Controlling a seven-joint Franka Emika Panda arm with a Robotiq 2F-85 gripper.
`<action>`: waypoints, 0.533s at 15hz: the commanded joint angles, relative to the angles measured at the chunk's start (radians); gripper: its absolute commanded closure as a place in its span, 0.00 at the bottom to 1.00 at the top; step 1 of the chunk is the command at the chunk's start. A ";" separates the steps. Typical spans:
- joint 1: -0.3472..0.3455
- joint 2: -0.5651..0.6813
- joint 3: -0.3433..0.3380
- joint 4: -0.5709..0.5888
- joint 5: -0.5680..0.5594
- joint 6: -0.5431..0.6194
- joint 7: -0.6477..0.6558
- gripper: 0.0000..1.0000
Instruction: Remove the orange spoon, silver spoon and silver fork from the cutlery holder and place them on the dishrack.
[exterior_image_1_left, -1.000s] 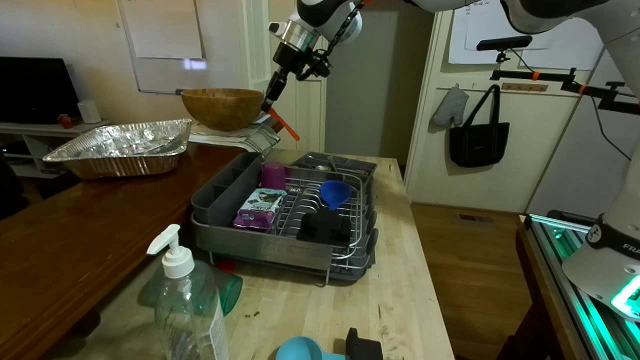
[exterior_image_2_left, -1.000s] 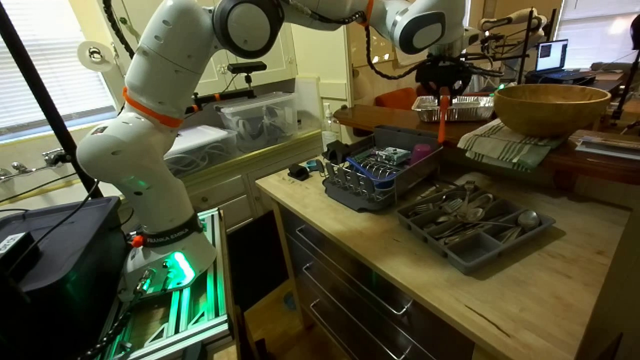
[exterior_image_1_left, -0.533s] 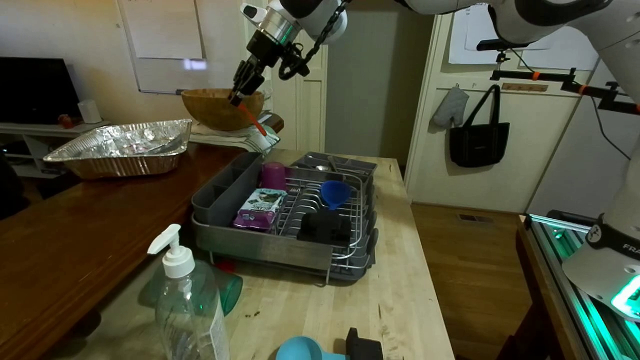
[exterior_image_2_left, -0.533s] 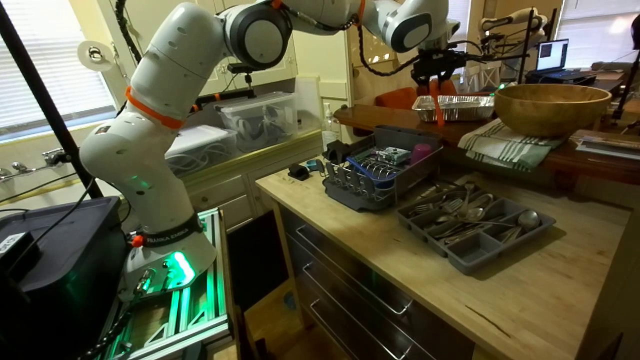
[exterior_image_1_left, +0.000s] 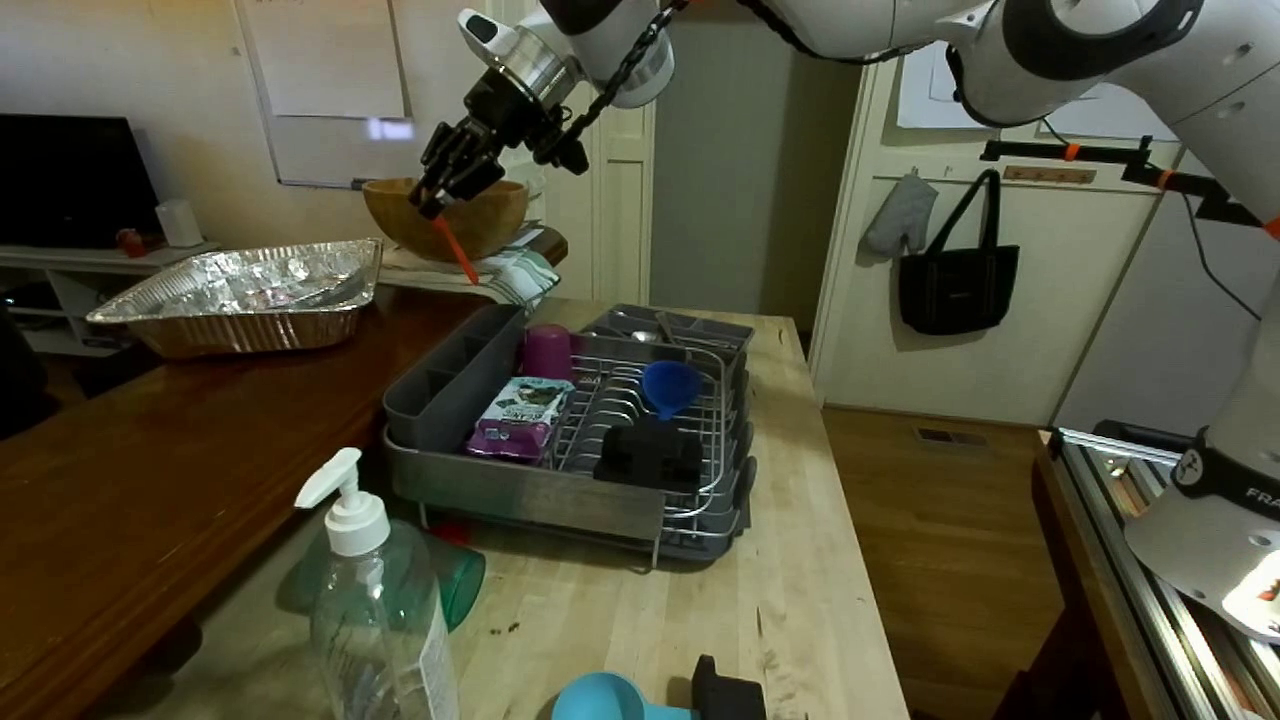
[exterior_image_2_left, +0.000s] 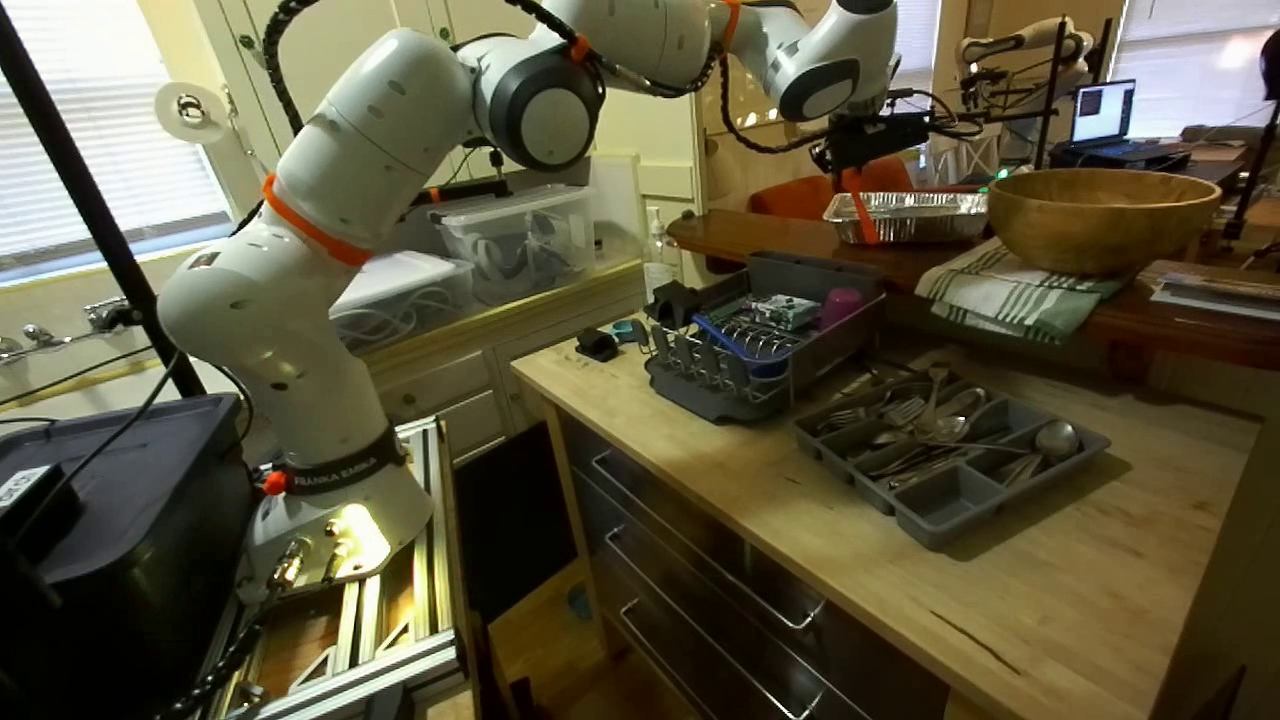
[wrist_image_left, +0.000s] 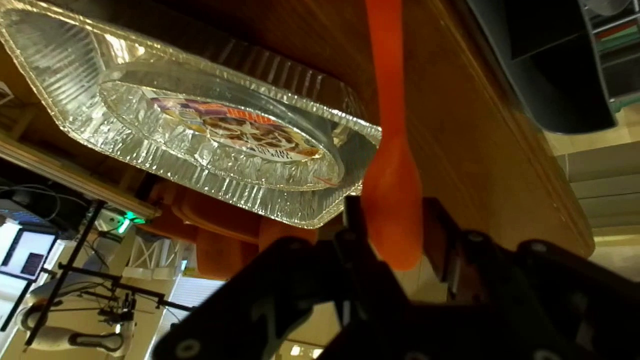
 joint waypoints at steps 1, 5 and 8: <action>-0.001 0.028 0.011 0.035 0.043 -0.026 -0.036 0.92; -0.010 0.053 0.016 0.049 0.080 -0.054 -0.012 0.92; -0.013 0.065 0.003 0.047 0.094 -0.062 0.016 0.92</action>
